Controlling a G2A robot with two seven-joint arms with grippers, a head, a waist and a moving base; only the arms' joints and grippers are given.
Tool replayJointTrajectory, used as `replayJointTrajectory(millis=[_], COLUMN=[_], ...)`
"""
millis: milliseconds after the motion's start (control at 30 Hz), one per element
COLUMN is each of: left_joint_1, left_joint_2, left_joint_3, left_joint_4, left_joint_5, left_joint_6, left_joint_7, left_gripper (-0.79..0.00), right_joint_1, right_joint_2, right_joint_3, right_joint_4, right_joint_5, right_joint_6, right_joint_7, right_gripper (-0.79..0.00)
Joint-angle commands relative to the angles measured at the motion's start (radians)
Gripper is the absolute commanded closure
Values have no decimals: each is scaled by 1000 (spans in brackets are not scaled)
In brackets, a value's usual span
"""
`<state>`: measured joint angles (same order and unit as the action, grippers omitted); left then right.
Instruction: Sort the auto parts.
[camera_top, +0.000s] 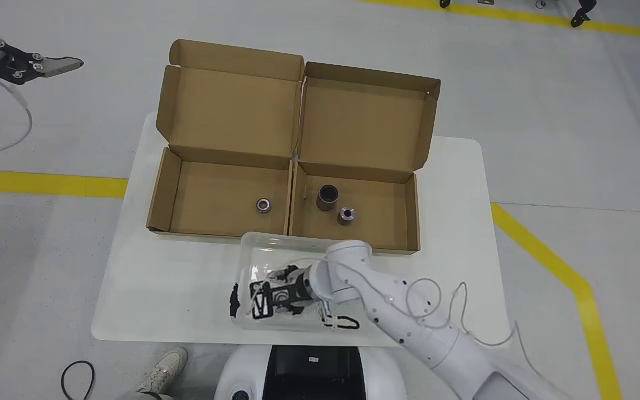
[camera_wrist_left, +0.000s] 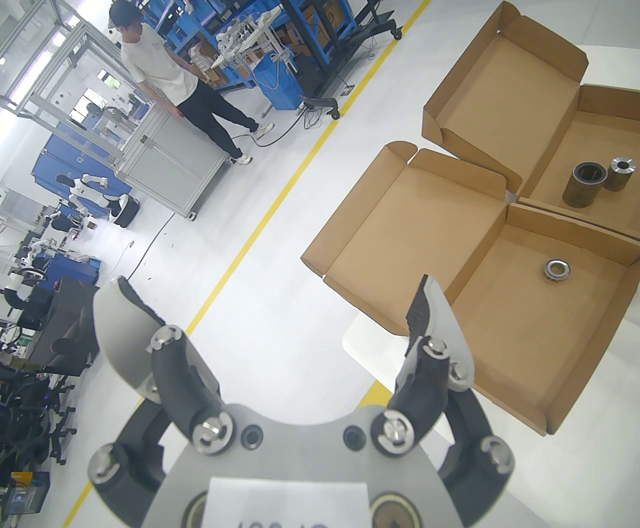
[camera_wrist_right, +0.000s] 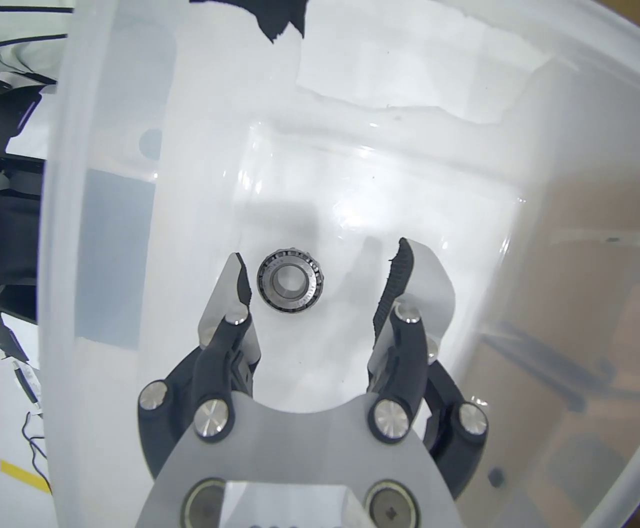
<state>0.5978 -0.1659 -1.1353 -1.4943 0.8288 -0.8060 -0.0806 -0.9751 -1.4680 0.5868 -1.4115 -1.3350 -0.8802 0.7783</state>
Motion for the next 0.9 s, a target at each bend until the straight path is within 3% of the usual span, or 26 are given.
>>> replayJointTrajectory(millis=[0,433,667,867], left_joint_1=[0,0,0,0], left_joint_2=[0,0,0,0], left_joint_3=[0,0,0,0], left_joint_4=[0,0,0,0], left_joint_5=[0,0,0,0], left_joint_6=[0,0,0,0], left_joint_7=[0,0,0,0], left_gripper=[-785,-785,-785,-785], right_joint_1=[6,-10,-41,-53], right_joint_2=[-3,1,23,25], right_joint_3=[-9,23,24,8], right_joint_4=[8,-10,-58,-67], right_joint_5=[-2,-18,-51,-70], right_joint_6=[15,184,85,103], right_joint_7=[4,-29,-53,-38], right_gripper=[-533,-591,-579,-554])
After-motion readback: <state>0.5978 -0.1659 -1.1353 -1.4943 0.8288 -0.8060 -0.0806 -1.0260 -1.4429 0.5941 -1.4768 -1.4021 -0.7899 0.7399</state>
